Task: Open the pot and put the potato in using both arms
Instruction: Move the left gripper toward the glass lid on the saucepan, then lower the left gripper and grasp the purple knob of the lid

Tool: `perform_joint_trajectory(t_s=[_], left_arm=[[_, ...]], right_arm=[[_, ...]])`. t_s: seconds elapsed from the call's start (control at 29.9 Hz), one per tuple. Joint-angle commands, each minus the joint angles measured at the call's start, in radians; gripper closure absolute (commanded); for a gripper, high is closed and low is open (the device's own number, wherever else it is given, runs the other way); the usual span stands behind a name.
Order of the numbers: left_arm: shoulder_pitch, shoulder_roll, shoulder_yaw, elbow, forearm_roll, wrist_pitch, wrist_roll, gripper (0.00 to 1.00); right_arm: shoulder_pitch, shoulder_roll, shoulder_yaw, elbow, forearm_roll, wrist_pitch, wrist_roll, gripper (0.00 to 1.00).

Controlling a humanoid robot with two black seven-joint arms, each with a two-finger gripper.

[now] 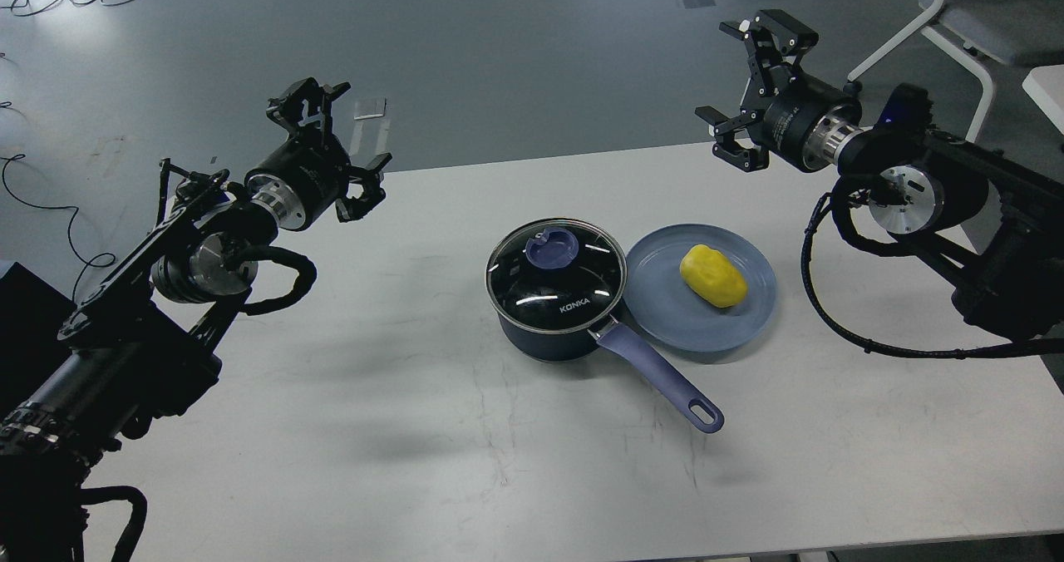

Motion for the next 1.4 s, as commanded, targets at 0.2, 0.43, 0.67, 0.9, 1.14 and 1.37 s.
perform_joint_trajectory(t_s=[0.2,0.43,0.67,0.9,1.14,1.37], left_arm=[[-0.008,0.066,0.026,-0.089,0.726,0.084,-0.141,0.02],[0.011,0.162,0.092,-0.313,0.778,0.113,-0.161,0.02],[-0.029,0.152,0.215,-0.313,1.357,0.222,-0.187,0.02],[-0.088,0.118,0.377,-0.313,1.549,0.268,-0.211,0.02],[-0.095,0.029,0.422,-0.313,1.706,0.320,-0.241,0.02],[-0.143,-0.040,0.526,-0.296,1.720,0.320,-0.242,0.02]], right_arm=[[-0.017,-0.003,0.047,-0.053,0.003,0.003,-0.008,0.00],[-0.031,-0.012,0.062,-0.081,0.003,0.003,-0.008,0.00],[-0.059,-0.017,0.062,-0.084,0.003,-0.001,-0.003,0.00],[-0.071,-0.017,0.057,-0.098,0.003,-0.007,-0.002,0.00],[-0.086,-0.017,0.056,-0.098,0.003,-0.008,0.000,0.00],[-0.088,-0.017,0.045,-0.098,0.003,-0.008,0.000,0.00]])
